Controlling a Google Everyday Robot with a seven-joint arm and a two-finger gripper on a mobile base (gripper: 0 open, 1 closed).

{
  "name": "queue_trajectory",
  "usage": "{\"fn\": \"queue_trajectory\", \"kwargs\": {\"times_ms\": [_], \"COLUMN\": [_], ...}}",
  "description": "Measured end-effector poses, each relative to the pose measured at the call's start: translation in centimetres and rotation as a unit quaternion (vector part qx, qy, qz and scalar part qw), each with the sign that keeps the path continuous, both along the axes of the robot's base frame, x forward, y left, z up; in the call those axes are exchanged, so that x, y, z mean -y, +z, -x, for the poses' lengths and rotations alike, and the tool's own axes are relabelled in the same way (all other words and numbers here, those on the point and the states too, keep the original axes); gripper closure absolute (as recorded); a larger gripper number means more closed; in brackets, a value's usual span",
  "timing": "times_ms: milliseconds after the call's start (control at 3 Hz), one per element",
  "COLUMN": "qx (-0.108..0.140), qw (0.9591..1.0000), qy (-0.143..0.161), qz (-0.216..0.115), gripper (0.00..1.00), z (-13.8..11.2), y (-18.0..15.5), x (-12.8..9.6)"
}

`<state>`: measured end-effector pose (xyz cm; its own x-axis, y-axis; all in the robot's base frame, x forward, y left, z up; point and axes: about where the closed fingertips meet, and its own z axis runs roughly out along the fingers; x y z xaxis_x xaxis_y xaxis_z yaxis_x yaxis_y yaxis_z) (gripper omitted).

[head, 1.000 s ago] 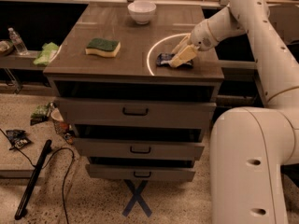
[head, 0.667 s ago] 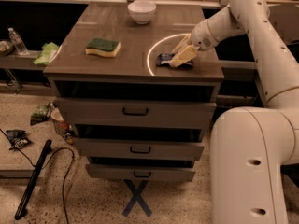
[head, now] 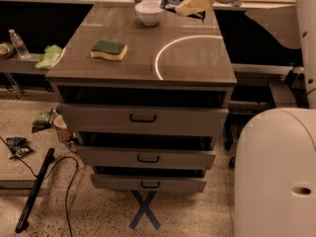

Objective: Move rxbar blueberry near sponge

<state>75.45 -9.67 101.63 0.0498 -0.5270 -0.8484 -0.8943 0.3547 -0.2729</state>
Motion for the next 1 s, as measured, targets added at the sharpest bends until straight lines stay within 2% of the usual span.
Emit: {"fn": "queue_trajectory", "kwargs": {"times_ms": [333,667,1000], "qx": [-0.043,-0.093,-0.120], "qw": [0.9977,0.9921,0.9888], "qy": [-0.037,-0.066,-0.078], "qz": [-0.036,-0.052,-0.043], "gripper": [1.00,1.00,1.00], "z": [-1.5,-4.4,-6.3], "y": [-0.9,-6.1,-10.8], "x": [-0.1,-1.5,-4.5]}}
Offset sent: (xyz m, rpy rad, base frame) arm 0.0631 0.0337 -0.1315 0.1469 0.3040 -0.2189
